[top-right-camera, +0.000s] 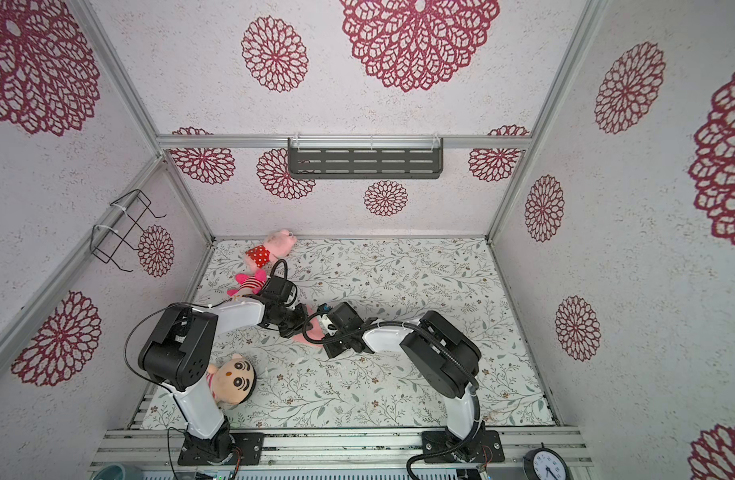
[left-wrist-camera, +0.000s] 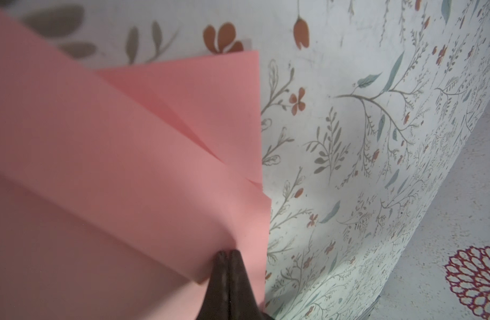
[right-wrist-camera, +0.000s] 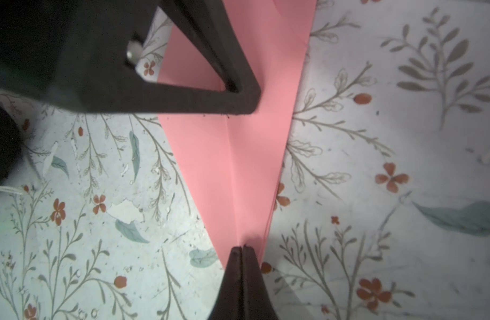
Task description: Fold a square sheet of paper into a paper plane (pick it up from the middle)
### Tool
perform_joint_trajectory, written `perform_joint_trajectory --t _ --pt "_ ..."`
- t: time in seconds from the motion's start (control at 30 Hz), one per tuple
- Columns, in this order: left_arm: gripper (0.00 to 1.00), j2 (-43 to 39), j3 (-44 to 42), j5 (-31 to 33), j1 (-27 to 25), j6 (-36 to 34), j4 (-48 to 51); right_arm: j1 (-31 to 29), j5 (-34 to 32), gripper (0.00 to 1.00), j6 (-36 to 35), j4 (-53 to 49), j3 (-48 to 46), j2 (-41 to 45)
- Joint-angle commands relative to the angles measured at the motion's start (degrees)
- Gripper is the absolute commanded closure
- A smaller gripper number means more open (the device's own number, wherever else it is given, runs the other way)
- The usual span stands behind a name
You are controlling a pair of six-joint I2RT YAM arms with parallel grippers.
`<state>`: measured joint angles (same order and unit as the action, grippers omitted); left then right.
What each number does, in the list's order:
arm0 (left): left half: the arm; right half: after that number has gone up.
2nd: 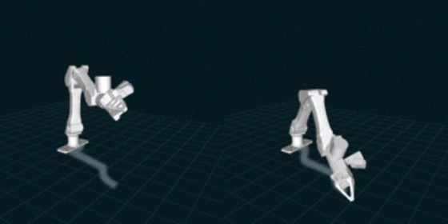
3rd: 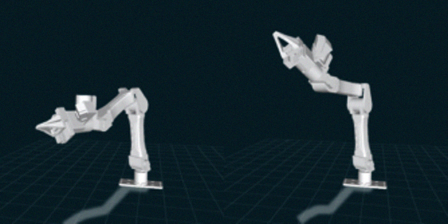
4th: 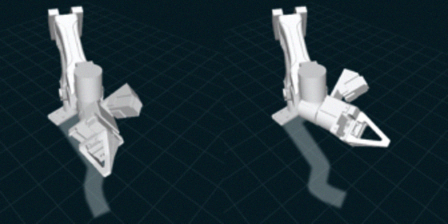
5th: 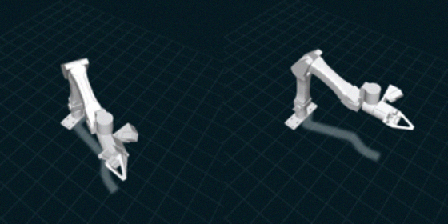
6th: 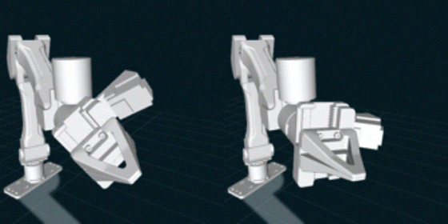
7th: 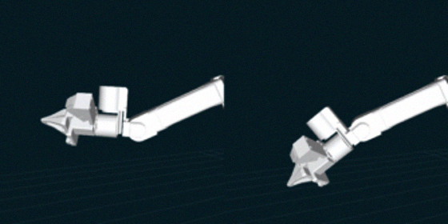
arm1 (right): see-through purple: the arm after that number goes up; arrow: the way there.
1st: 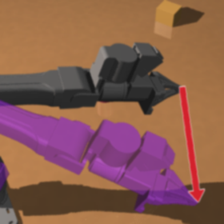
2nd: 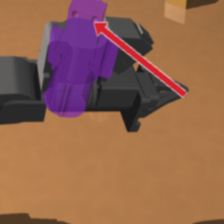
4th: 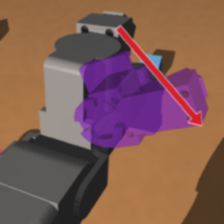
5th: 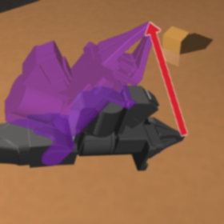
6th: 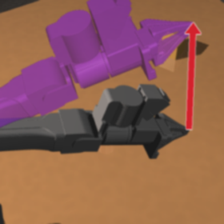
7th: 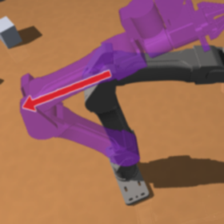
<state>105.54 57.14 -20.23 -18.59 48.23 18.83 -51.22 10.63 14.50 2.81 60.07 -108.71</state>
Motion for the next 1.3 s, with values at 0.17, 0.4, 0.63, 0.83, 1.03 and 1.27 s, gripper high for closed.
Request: perform_joint_trajectory --t 0.17,0.4,0.63,0.83,1.03,1.27 --pt "1.0 3.41 -1.18 5.64 1.27 -0.63 4.48 -0.44 -1.13 0.98 -0.29 -7.02 -4.99 2.88" --pt "1.0 3.01 -0.92 3.21 1.28 -0.85 2.94 -0.9 -2.54 0.97 -0.97 -5.0 -8.08 8.09" --pt "0.95 -1.71 0.84 -5.87 1.3 0.9 -3.58 -0.26 -7.03 0.81 9.32 10.64 -12.98 15.11" --pt "0.69 -9.38 -2.57 -5.66 1.73 4.43 -7.76 1.08 -4.61 0.69 19.78 20.25 -13.63 12.24" --pt "0.57 -14.53 -11.92 -3.07 3.21 8.89 -13.19 1.93 -3.16 0.63 20.64 19.49 -9.62 8.25" --pt "0.52 -11.56 -13.9 -3.34 3.47 11.41 -17.5 3.45 -3.1 0.61 20.12 17.31 -7.56 6.75"
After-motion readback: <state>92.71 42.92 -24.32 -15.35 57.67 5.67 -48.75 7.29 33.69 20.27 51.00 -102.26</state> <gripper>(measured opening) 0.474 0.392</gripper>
